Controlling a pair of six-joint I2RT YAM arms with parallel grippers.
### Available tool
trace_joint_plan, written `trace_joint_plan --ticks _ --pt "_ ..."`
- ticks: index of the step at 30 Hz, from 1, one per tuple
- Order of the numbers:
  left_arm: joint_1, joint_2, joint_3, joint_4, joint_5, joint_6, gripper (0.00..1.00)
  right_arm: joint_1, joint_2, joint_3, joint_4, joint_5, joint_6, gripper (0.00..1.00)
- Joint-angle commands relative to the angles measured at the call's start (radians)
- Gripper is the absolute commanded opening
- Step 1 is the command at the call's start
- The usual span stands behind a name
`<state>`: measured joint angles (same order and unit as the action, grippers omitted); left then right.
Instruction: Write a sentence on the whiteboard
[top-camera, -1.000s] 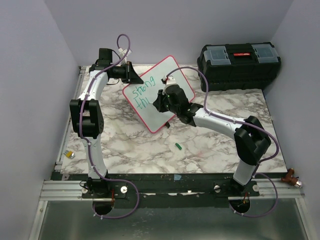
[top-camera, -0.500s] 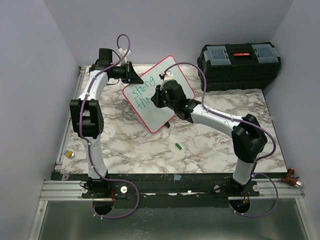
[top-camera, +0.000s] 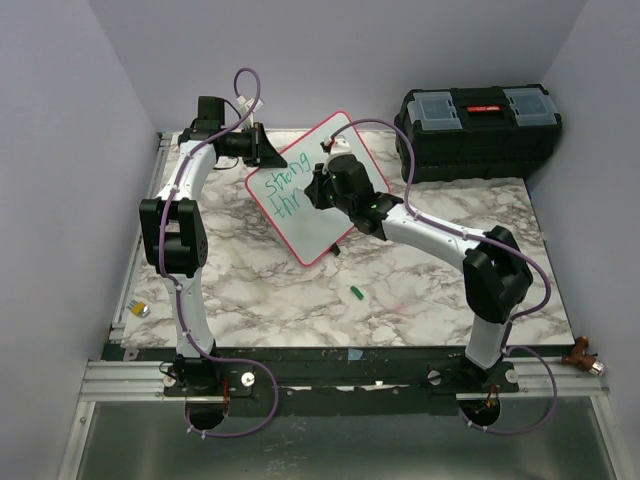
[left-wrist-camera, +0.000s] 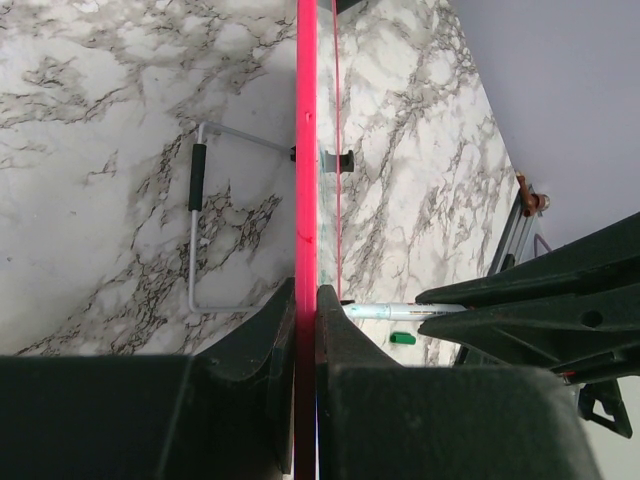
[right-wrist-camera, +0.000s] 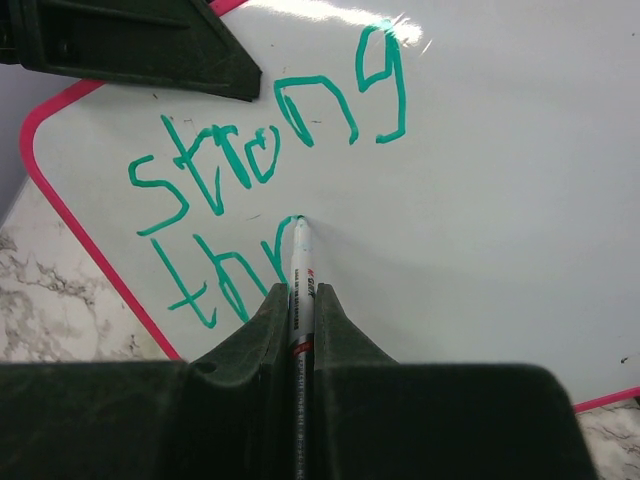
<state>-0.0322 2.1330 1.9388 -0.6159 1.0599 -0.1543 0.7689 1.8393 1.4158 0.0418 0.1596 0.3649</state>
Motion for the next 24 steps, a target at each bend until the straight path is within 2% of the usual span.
trace_joint_plan --ticks 1,24 --pt "-0.023 -0.026 -0.009 0.004 -0.004 0.064 0.0 -0.005 -0.037 0.001 -0.015 0.026 -0.018 0.01" --pt "-0.023 -0.027 -0.013 0.002 -0.003 0.065 0.0 -0.007 -0.009 -0.012 -0.011 0.014 -0.009 0.01"
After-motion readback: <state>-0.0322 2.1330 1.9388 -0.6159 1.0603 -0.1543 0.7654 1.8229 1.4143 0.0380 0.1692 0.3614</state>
